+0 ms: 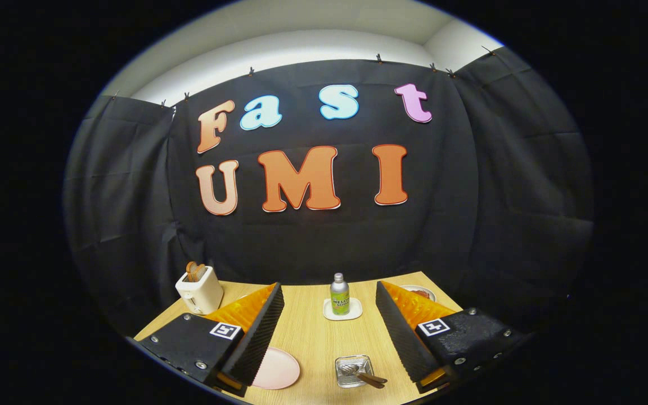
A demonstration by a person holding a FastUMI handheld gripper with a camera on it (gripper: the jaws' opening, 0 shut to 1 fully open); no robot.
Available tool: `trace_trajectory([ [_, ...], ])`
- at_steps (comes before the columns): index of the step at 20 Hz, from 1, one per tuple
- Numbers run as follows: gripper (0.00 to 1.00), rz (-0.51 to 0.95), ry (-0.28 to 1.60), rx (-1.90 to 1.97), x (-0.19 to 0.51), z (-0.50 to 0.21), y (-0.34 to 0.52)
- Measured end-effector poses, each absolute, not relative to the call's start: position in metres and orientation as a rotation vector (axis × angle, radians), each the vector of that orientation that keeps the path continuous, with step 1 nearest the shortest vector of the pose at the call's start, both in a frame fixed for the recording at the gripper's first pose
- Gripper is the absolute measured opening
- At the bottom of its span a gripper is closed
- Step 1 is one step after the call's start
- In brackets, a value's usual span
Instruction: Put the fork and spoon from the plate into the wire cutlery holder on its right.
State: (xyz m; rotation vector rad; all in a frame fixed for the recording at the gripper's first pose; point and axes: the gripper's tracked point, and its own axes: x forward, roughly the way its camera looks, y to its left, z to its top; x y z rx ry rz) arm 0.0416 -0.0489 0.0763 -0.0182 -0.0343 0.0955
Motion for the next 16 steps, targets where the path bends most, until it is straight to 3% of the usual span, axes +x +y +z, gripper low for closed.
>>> trace_trajectory([
  [16,0.98,0.063,0.009,-0.017,0.051,0.062,-0.013],
])
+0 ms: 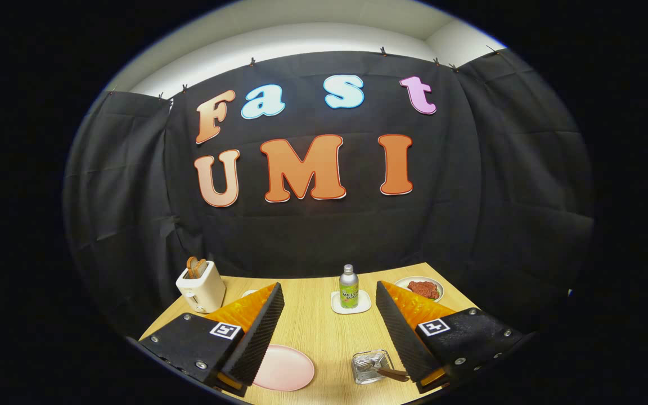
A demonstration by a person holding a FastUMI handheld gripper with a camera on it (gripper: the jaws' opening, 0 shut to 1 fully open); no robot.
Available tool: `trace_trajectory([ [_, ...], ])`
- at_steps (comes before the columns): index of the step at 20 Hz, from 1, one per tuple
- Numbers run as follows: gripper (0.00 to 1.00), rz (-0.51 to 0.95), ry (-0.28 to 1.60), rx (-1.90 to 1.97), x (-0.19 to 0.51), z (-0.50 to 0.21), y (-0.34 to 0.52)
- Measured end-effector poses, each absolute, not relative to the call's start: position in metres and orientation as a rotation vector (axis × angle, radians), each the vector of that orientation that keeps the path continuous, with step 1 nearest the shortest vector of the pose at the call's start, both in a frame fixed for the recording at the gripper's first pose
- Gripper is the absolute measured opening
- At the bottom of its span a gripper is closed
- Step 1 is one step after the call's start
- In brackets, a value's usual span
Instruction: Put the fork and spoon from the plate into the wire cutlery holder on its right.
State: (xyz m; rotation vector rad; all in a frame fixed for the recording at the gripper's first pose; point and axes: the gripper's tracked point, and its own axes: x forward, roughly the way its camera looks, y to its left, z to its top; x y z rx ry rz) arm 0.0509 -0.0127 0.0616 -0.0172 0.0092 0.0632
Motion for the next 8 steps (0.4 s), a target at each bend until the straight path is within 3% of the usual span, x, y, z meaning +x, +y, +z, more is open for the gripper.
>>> trace_trajectory([
  [8,0.98,0.022,0.011,0.000,0.051,0.051,0.006],
])
